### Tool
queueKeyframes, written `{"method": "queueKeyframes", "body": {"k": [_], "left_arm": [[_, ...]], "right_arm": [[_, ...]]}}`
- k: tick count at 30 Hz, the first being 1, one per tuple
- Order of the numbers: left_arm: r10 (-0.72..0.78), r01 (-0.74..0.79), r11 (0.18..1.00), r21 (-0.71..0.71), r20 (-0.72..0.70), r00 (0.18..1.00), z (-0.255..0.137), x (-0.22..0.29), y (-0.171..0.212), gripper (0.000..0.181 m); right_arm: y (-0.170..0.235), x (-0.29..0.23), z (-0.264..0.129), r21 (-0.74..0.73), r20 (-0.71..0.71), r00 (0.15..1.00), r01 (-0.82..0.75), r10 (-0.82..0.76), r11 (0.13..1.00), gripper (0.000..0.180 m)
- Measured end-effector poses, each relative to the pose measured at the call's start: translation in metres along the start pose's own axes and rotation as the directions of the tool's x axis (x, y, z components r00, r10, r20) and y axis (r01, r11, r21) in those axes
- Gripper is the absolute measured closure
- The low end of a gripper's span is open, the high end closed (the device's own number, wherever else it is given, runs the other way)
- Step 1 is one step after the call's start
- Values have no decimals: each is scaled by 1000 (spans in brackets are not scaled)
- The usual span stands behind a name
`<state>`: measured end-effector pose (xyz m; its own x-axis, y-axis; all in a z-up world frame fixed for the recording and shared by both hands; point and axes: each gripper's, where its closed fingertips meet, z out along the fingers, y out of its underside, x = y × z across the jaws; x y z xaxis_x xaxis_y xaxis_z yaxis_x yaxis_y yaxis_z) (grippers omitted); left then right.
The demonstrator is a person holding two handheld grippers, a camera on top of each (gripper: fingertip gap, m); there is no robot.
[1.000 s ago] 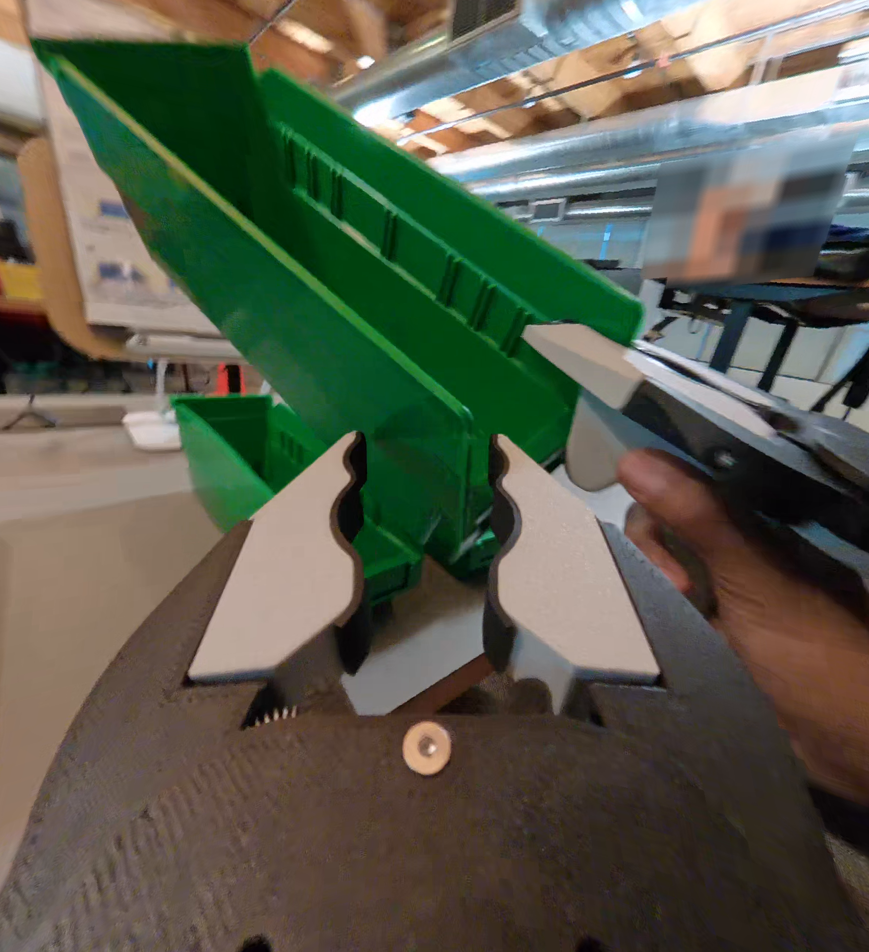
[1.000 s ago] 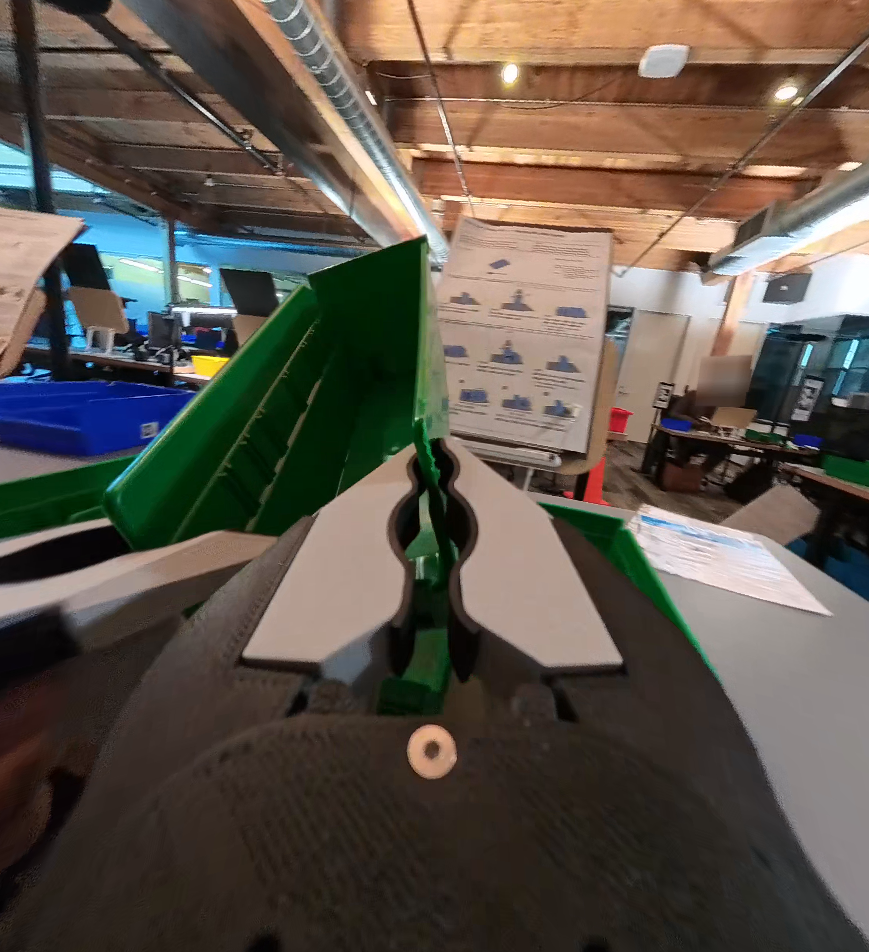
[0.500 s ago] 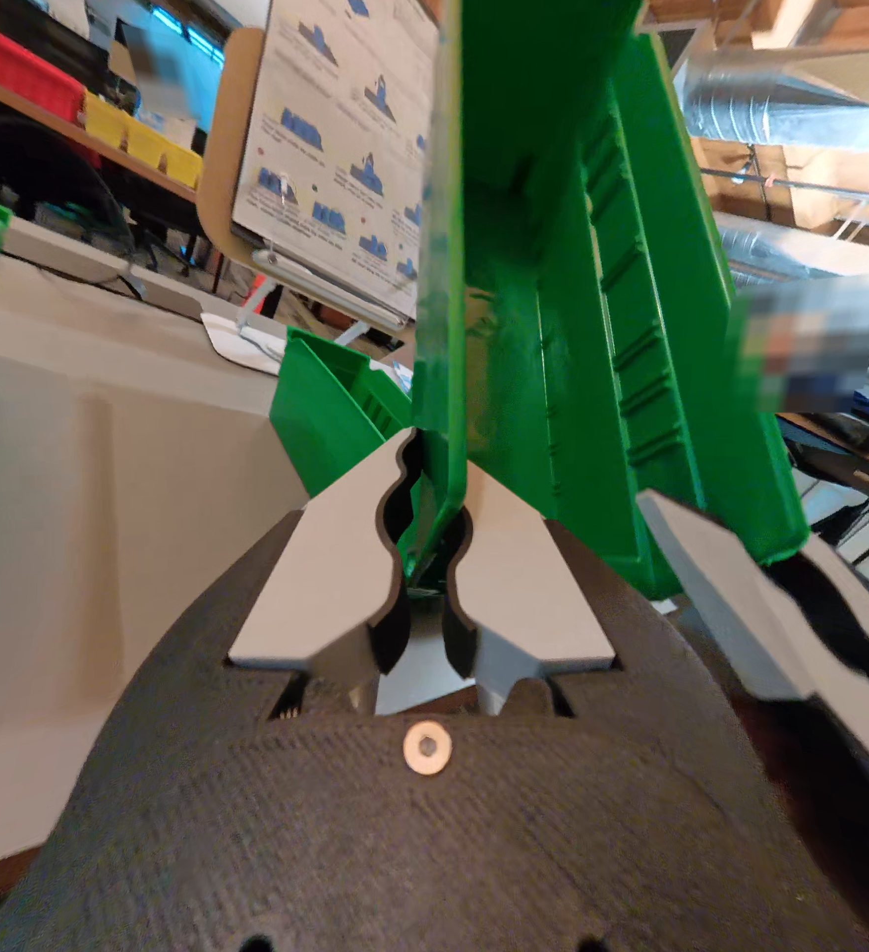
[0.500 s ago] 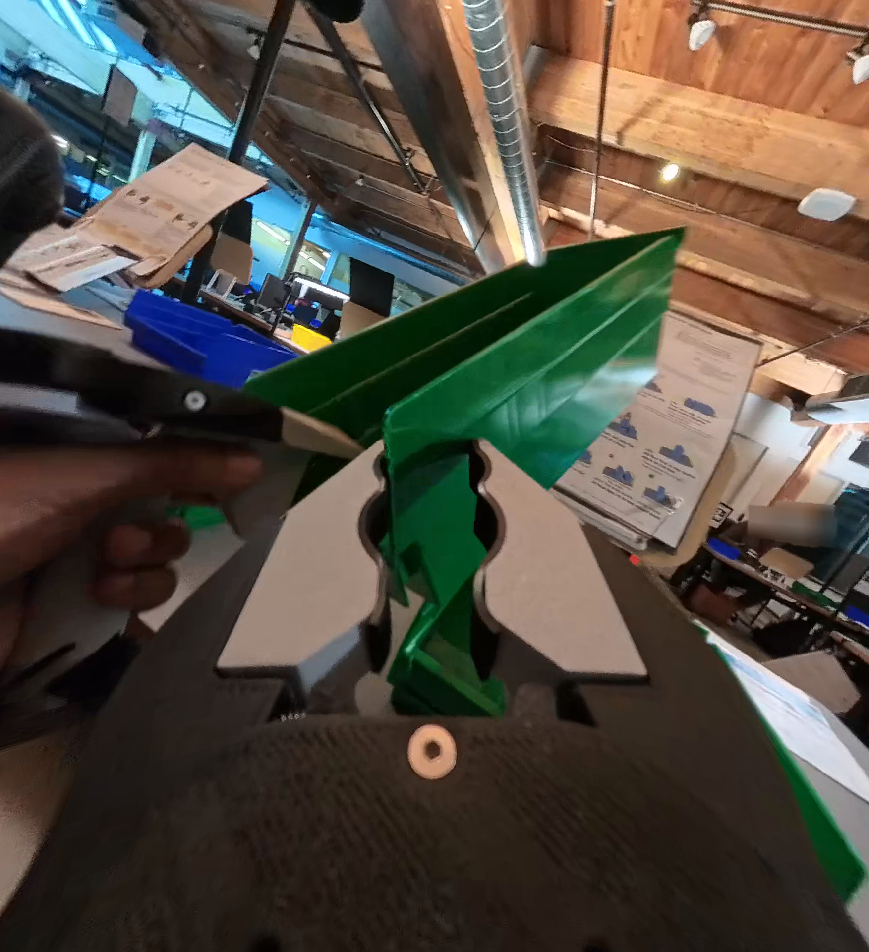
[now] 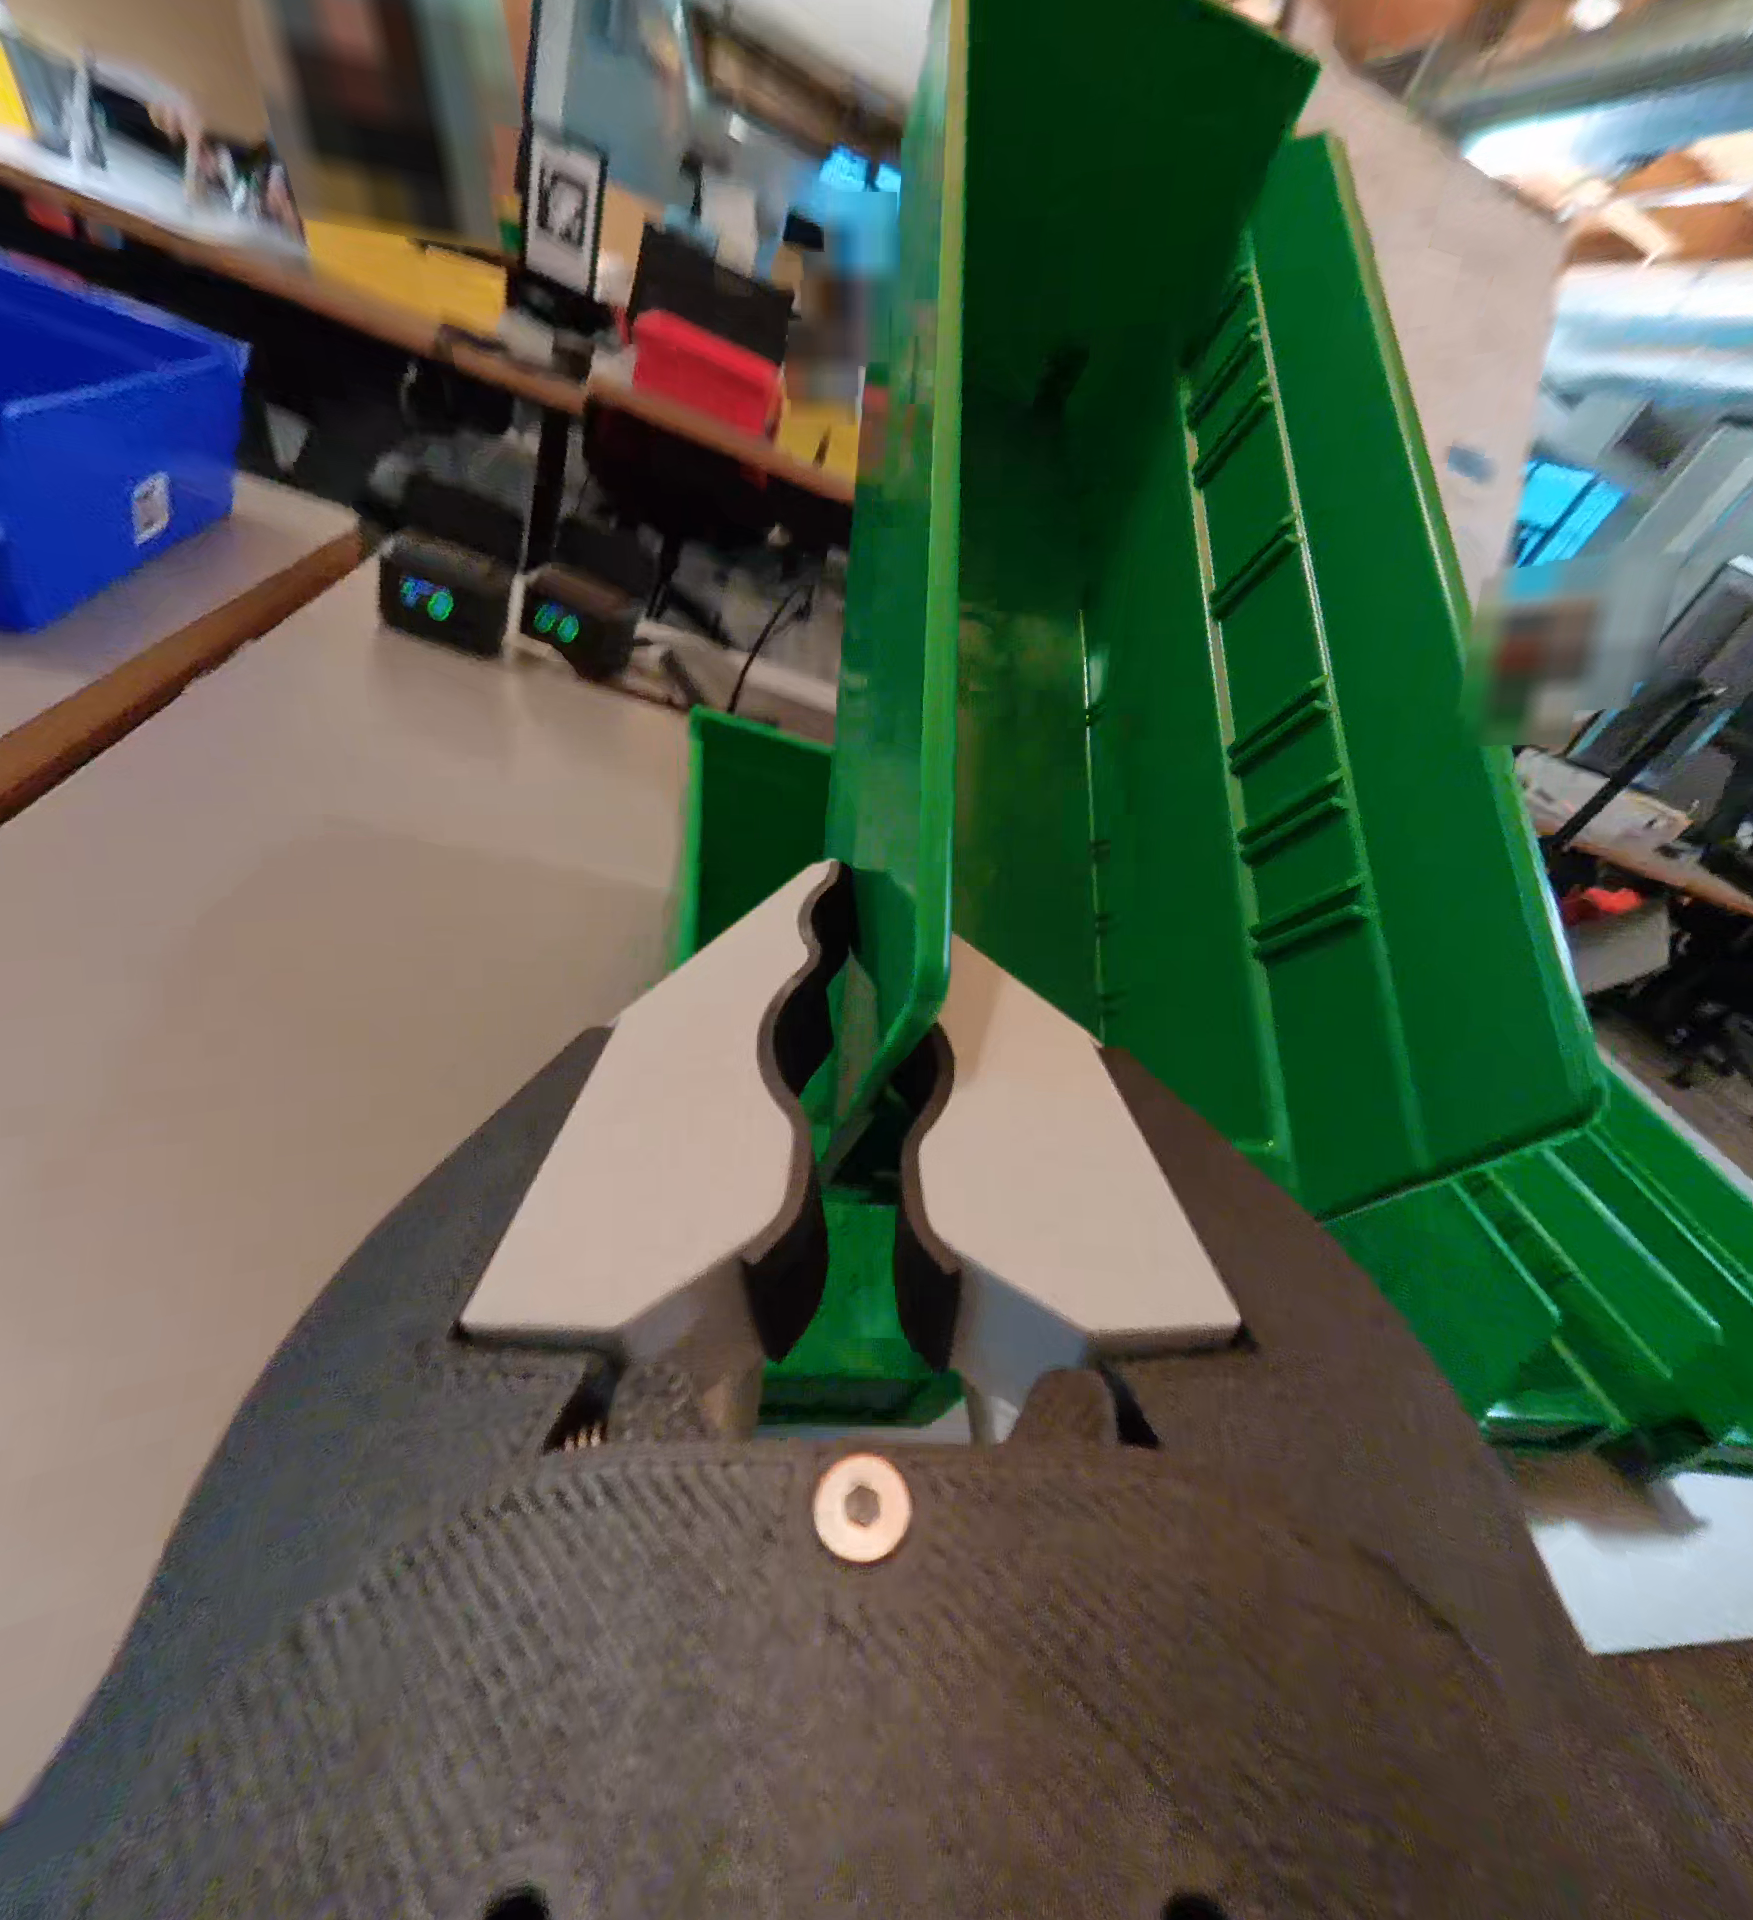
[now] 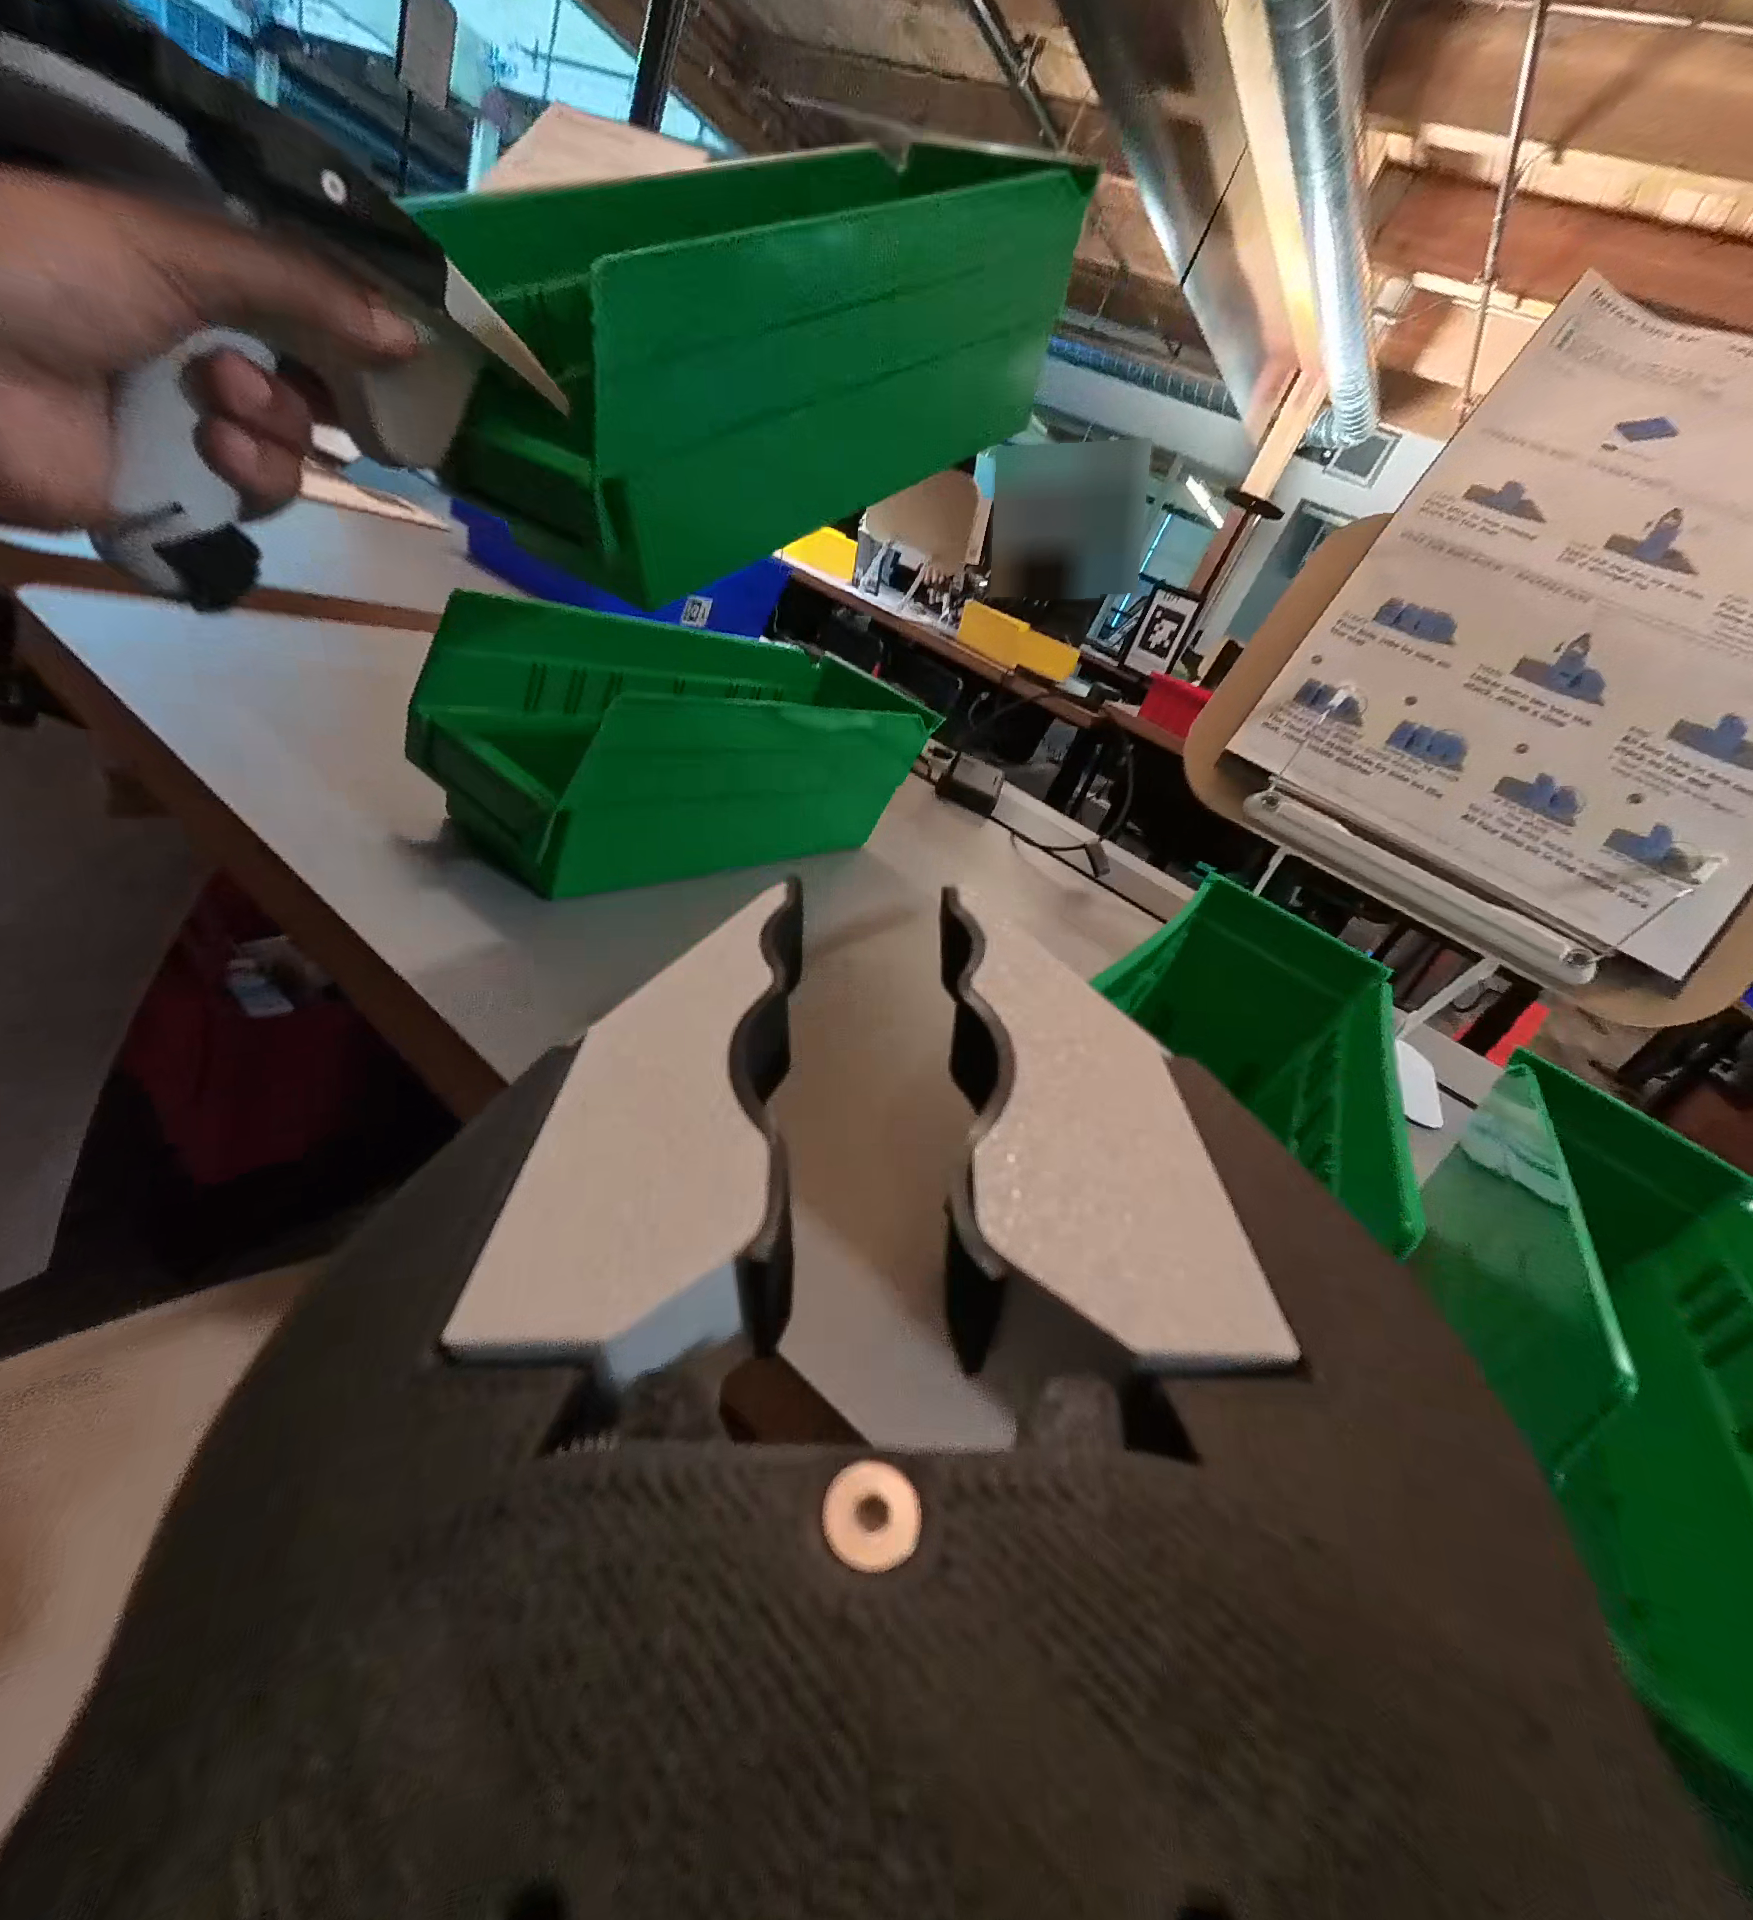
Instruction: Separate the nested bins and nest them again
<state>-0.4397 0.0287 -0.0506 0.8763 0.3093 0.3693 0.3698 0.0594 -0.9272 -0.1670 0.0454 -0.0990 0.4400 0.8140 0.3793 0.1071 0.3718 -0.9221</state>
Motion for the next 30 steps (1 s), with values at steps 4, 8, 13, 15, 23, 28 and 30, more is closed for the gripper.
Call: {"method": "queueKeyframes", "body": {"k": [4, 8, 13, 15, 23, 28, 30], "left_arm": [[1, 2, 992, -124, 24, 1000, 7, -29, 13, 179], [14, -14, 980, -201, -4, 1000, 13, -30, 24, 179], [47, -42, 960, -275, 10, 999, 22, -29, 36, 179], [58, -48, 951, -305, 25, 998, 26, -32, 40, 179], [32, -12, 932, -362, 48, 998, 33, -39, 48, 178], [15, 2, 929, -370, 44, 999, 31, -39, 48, 178], [35, -17, 926, -378, 39, 999, 29, -38, 46, 177]], "right_arm": [[7, -2, -1, -25, 10, 1000, 20, -19, 999, 155], [10, -3, -1, -38, 15, 1000, 27, -27, 999, 156], [12, -5, -2, -42, 24, 1000, 20, -20, 999, 158], [12, -6, -2, -41, 27, 999, 20, -19, 999, 158], [13, -11, -2, -45, 40, 999, 30, -28, 999, 159], [15, -14, -1, -48, 50, 998, 35, -32, 998, 159], [14, -15, -1, -48, 52, 998, 39, -37, 998, 160]]}}
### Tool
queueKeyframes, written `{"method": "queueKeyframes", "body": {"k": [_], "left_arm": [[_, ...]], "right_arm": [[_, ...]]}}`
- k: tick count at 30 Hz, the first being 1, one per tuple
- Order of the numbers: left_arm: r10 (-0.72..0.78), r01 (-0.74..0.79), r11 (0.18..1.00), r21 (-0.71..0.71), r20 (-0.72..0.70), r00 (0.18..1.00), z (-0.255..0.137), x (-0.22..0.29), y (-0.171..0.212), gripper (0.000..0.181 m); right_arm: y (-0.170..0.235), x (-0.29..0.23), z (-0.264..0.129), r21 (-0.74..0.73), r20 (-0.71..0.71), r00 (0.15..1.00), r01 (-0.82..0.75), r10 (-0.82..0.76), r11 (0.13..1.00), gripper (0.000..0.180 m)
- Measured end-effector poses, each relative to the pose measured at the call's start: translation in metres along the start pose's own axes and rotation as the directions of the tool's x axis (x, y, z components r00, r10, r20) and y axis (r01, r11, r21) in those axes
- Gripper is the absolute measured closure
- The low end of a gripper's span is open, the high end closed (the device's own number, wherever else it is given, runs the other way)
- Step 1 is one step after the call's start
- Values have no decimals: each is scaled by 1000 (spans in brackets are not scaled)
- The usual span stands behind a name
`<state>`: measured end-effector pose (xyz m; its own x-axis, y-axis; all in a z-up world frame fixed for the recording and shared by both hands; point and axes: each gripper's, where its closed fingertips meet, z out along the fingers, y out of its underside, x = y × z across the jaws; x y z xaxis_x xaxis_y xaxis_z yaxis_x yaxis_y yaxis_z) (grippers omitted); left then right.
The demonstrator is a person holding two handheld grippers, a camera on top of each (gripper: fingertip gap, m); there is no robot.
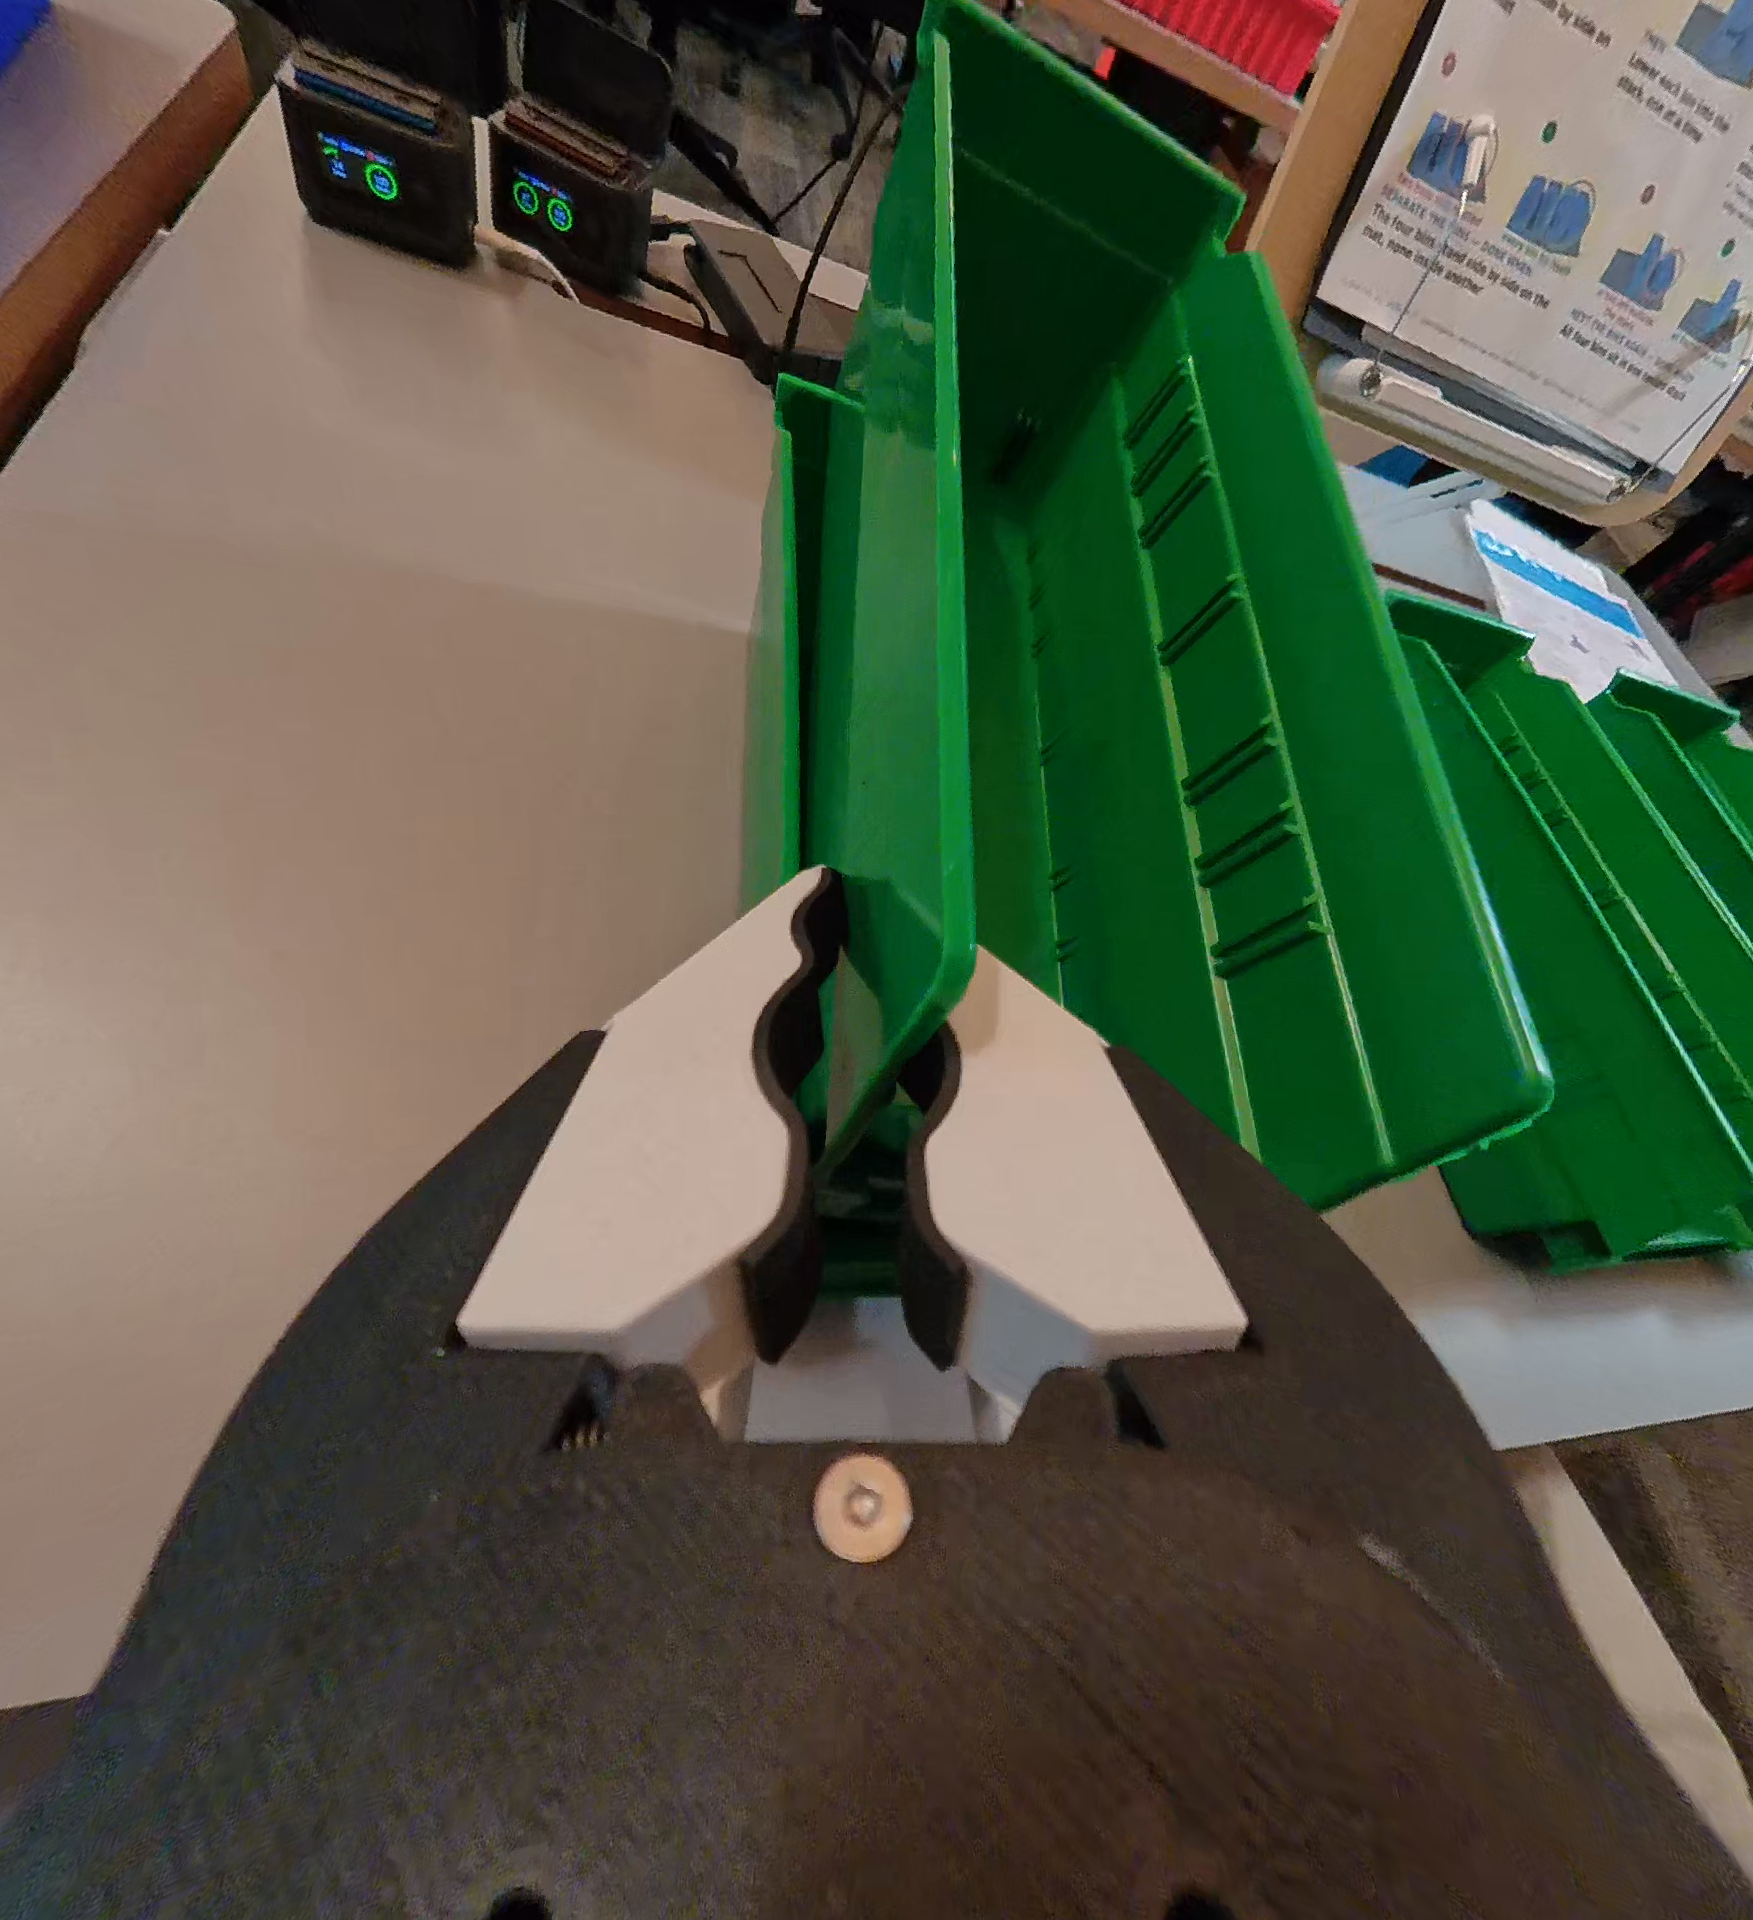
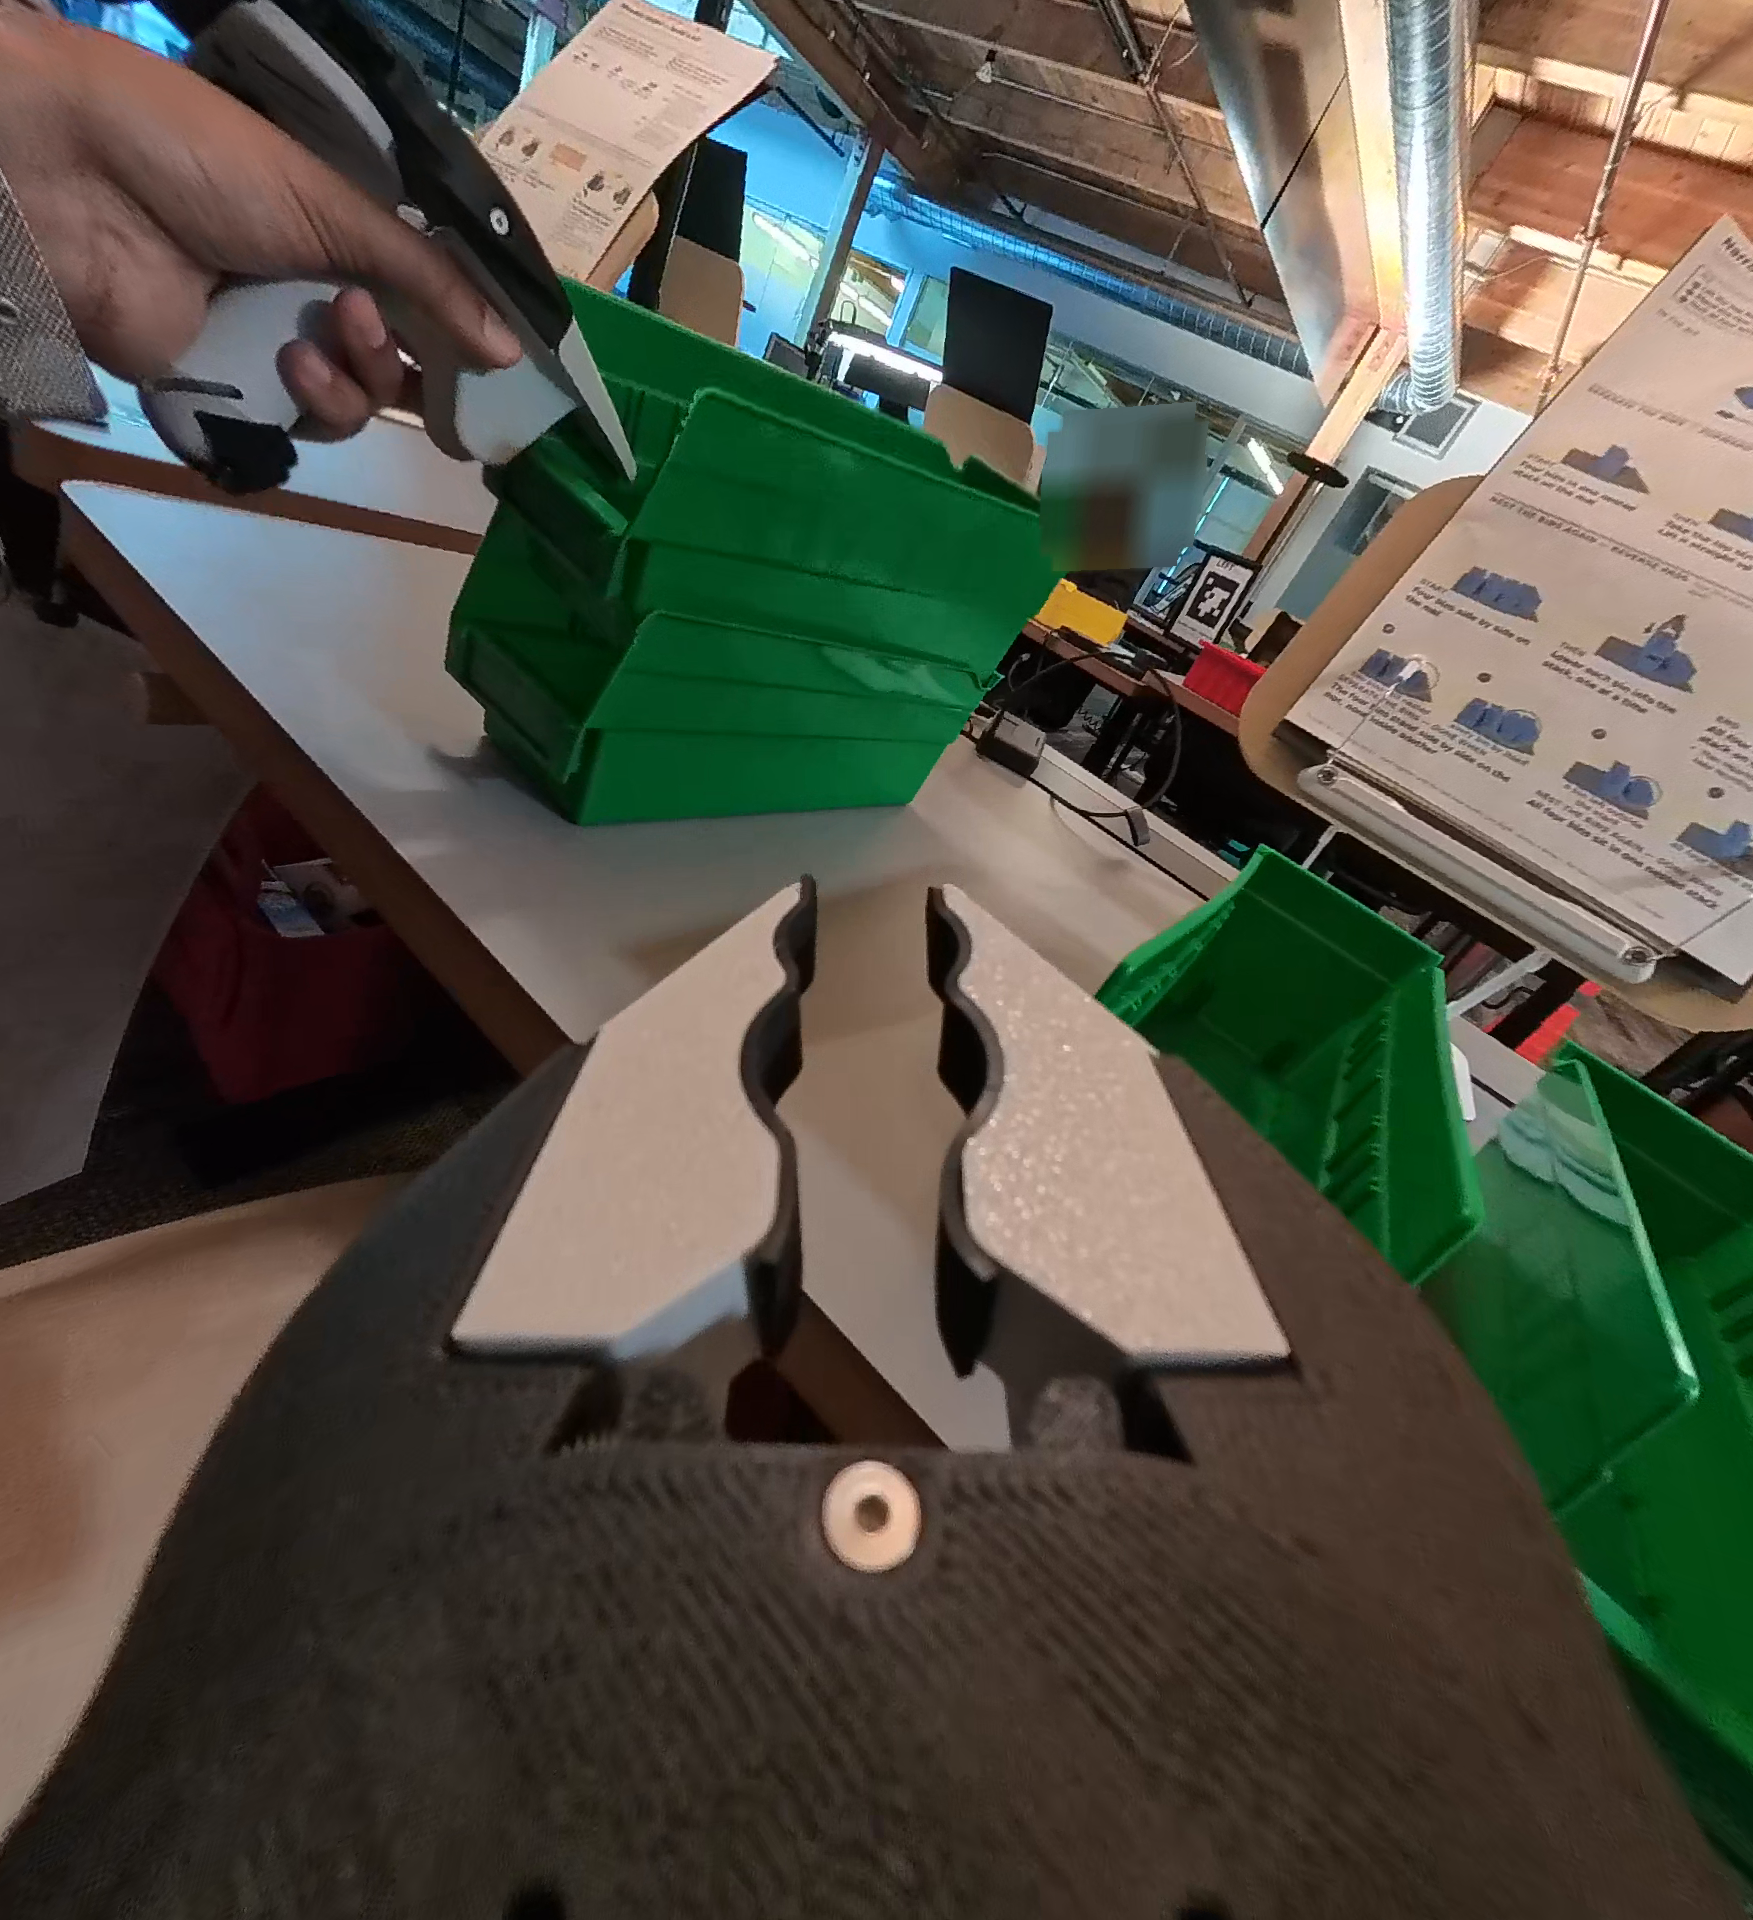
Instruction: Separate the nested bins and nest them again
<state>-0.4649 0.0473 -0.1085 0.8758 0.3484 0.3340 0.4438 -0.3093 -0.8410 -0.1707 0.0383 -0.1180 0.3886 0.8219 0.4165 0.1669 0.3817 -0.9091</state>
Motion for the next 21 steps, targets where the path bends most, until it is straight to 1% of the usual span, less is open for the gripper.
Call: {"method": "queueKeyframes", "body": {"k": [9, 13, 15, 17, 21], "left_arm": [[-32, 32, 999, -30, -5, 999, 12, -4, 16, 174], [-74, 73, 997, -14, -46, 996, 12, -4, 15, 170], [-63, 64, 998, 8, -44, 997, 11, -6, 12, 164], [-43, 44, 999, 32, -32, 999, 9, -8, 9, 164], [-27, 28, 999, 35, -25, 999, 10, -8, 10, 165]], "right_arm": [[0, 0, -1, 2, 8, 1000, 2, -2, 1000, 161], [0, -2, -1, -1, 15, 1000, 6, -6, 1000, 161], [0, -3, -1, -1, 19, 1000, 8, -8, 1000, 161], [0, -4, -1, -1, 23, 1000, 11, -11, 1000, 161], [1, -6, -1, -2, 30, 999, 17, -17, 1000, 162]]}}
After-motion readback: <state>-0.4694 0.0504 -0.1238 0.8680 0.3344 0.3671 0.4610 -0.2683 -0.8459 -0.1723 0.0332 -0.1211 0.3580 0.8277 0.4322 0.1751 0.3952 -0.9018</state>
